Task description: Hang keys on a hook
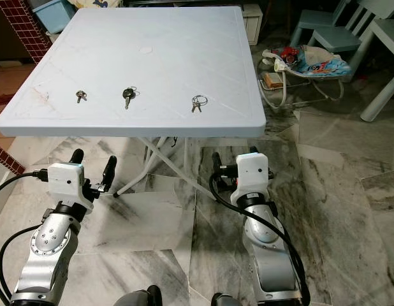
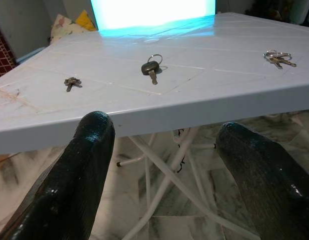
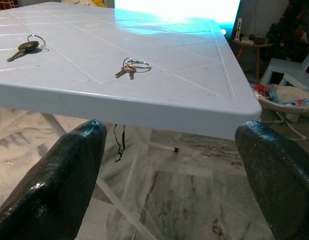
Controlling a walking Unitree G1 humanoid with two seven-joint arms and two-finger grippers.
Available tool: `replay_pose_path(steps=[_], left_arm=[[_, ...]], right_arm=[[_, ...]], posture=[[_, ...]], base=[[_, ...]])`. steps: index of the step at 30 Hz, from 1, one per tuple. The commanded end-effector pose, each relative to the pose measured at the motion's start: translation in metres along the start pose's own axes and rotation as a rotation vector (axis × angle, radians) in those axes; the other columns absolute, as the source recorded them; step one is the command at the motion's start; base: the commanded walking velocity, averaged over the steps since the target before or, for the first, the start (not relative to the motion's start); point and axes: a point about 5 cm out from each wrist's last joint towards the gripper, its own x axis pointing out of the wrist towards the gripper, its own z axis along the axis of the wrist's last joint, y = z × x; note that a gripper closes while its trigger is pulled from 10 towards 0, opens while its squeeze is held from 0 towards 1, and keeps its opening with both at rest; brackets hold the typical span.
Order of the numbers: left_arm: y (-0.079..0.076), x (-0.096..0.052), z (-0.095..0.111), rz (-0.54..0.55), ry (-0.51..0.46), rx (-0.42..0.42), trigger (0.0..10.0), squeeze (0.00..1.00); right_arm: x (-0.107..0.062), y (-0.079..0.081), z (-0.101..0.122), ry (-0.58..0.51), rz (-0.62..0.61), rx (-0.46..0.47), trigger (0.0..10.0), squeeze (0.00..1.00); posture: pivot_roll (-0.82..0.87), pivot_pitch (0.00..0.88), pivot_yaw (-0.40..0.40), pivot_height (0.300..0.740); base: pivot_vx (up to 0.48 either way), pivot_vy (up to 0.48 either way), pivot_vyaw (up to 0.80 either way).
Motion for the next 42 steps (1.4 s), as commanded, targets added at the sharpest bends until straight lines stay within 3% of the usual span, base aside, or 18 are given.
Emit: replay_pose_path(steps=[1,2,4,6,37,42], left_arm=[[-0.030,0.040,-0.024,0.064,0.236,-0.200,10.0,0.00],[-0.031,0.040,-0.025,0.064,0.242,-0.208,10.0,0.00],[-0.029,0.037,-0.025,0.100,0.233,-0.159,10.0,0.00],[-0.030,0.035,-0.030,0.093,0.258,-0.179,10.0,0.00],[-0.030,0.035,-0.030,0.093,0.258,-0.179,10.0,0.00],[-0.038,0.032,-0.037,0.054,0.273,-0.198,10.0,0.00]], right_arm=[[0.031,0.001,-0.051,0.214,-0.046,0.363,10.0,0.00],[0.031,-0.001,-0.051,0.213,-0.052,0.359,10.0,0.00],[0.029,-0.005,-0.051,0.208,-0.057,0.235,10.0,0.00],[0.028,-0.011,-0.052,0.213,-0.102,0.150,10.0,0.00],[0.028,-0.011,-0.052,0.213,-0.102,0.150,10.0,0.00],[0.009,-0.020,-0.059,0.255,-0.208,0.257,10.0,0.00]], posture=[[0.03,0.025,0.004,0.740],[0.03,0.025,0.004,0.740],[0.03,0.027,0.005,0.740],[0.02,0.033,0.005,0.740],[0.02,0.033,0.005,0.740],[-0.03,0.062,0.013,0.740]], base=[[0.000,0.000,0.00],[0.000,0.000,0.00],[0.000,0.000,0.00],[0.000,0.000,0.00],[0.000,0.000,0.00],[0.000,0.000,0.00]])
